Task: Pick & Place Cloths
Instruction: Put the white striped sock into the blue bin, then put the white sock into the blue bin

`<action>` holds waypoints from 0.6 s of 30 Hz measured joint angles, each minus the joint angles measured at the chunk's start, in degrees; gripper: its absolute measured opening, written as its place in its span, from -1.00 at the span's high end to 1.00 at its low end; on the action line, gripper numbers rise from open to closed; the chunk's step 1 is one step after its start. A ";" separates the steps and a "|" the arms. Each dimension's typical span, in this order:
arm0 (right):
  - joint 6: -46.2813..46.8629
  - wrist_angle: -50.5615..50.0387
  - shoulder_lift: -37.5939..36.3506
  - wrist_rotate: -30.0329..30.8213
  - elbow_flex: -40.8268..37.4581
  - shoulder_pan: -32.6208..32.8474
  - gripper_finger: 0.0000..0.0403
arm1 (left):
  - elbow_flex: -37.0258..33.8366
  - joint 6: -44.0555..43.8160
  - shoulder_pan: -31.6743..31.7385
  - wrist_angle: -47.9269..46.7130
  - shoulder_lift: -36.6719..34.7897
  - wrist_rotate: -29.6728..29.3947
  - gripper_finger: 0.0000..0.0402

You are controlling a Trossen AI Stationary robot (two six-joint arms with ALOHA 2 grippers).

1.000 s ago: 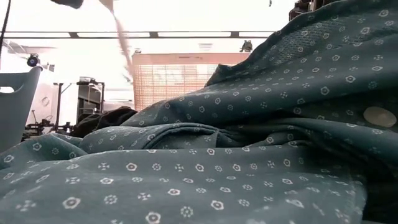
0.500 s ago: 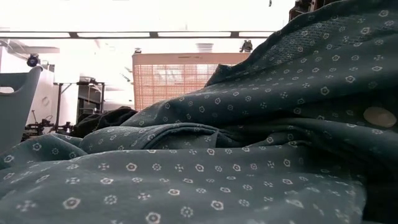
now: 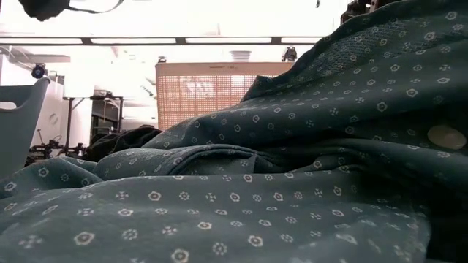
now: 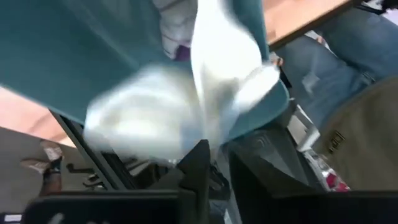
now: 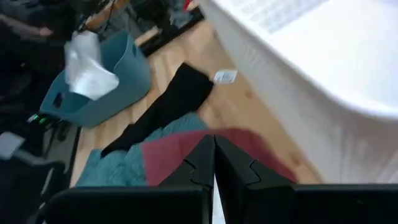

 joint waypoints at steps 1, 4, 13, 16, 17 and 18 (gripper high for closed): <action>0.78 -0.77 0.00 -0.82 0.01 0.00 0.96 | -0.48 0.41 0.00 -0.06 0.00 -0.57 0.56; 2.87 -3.80 0.00 -1.36 0.01 0.01 0.93 | -1.07 2.03 0.00 -0.29 0.00 -1.88 0.35; 6.04 -6.77 1.06 -2.41 0.01 1.53 0.52 | 0.99 8.93 0.57 5.63 0.00 -11.45 -0.03; 6.75 -6.76 3.01 -2.38 0.02 2.94 0.30 | 2.53 11.95 1.40 9.38 0.00 -21.80 -0.04; 7.29 -6.79 3.79 -2.38 0.00 3.43 0.23 | 3.06 13.02 1.73 10.53 0.00 -25.18 -0.04; 7.97 -6.70 4.71 -2.36 0.01 3.92 0.16 | 3.60 14.24 2.11 11.68 0.00 -28.76 -0.04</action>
